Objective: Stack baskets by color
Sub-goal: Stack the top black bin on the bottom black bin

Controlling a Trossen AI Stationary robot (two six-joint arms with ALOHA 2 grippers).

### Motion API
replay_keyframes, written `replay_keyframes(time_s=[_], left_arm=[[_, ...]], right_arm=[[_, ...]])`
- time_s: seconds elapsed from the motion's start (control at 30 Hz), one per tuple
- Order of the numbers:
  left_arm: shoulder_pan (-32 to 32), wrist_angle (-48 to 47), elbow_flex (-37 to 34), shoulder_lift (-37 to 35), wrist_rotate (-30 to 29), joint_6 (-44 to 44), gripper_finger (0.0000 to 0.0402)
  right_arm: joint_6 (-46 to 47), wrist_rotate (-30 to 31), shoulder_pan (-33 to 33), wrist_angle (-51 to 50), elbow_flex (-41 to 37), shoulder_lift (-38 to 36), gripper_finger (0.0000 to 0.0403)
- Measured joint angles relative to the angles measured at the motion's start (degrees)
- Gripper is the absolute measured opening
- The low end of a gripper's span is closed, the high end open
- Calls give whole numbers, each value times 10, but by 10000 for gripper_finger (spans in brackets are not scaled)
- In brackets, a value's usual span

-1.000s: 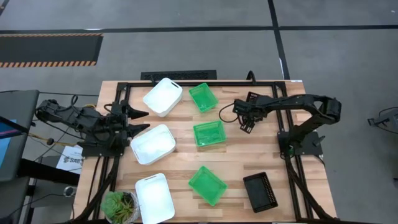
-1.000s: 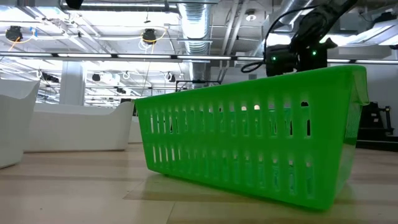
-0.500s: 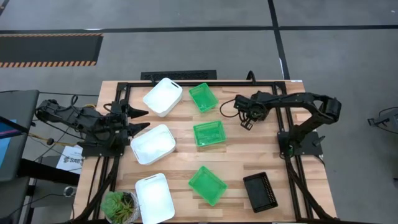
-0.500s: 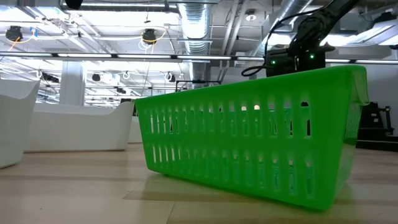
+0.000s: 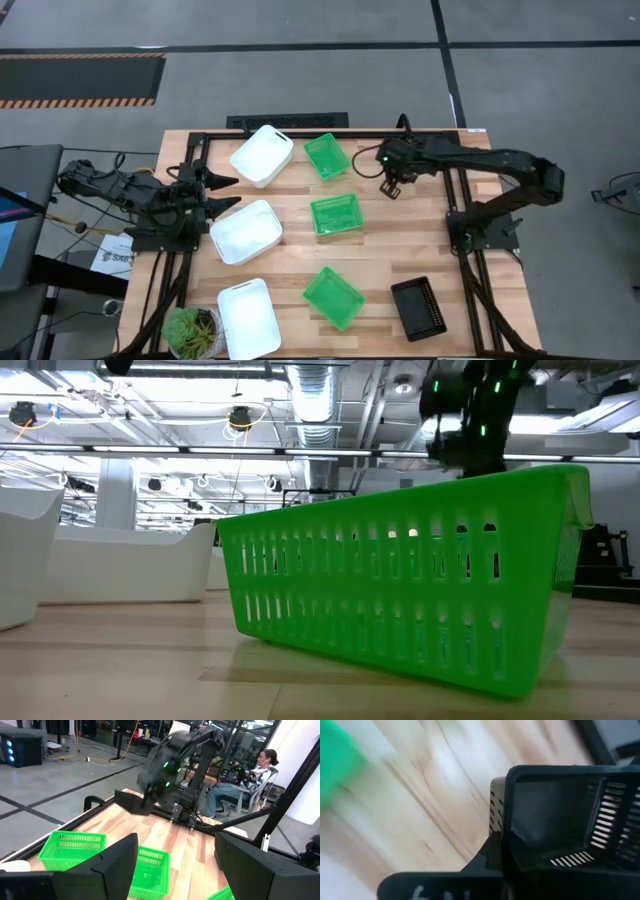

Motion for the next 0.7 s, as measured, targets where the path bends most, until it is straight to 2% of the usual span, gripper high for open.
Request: replay_keyframes(time_s=[0.13, 0.3, 0.47, 0.7], left_arm=[[0, 0, 0, 0, 0, -1, 254], [0, 0, 0, 0, 0, -1, 254], [0, 0, 0, 0, 0, -9, 254], [0, 0, 0, 0, 0, -26, 254]], right_arm=[[32, 0, 40, -40, 56, -46, 3], [100, 2, 127, -82, 116, -90, 3], [169, -4, 249, -102, 166, -104, 3], [259, -13, 442, -134, 231, -69, 7]])
